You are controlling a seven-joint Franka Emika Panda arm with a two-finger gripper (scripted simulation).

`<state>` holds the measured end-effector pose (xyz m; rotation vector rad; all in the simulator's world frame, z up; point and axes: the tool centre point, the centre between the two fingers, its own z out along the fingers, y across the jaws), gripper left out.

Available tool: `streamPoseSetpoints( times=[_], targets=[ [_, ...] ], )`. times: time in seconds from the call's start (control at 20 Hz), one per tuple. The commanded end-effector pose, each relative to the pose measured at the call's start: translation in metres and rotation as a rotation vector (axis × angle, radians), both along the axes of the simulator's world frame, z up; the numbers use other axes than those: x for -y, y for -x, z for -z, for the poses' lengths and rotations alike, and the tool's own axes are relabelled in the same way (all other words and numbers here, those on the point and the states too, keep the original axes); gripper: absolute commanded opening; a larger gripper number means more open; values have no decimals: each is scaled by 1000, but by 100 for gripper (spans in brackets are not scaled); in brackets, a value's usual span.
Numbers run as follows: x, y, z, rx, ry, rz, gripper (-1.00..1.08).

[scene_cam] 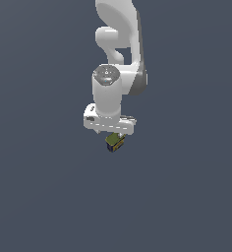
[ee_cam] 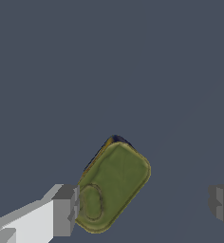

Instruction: Pick up the object and move it to a goal position.

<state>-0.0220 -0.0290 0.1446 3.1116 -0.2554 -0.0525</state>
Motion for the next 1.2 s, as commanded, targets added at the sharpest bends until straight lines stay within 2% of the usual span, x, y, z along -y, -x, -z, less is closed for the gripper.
streamPoseSetpoints(
  times=[0.0,0.8,1.15],
  targets=[
    [-3,2,3,3,0,51,100],
    [-20,15,26,28,-3,468,100],
    [-25,20,33,35,-4,599,100]
  ],
)
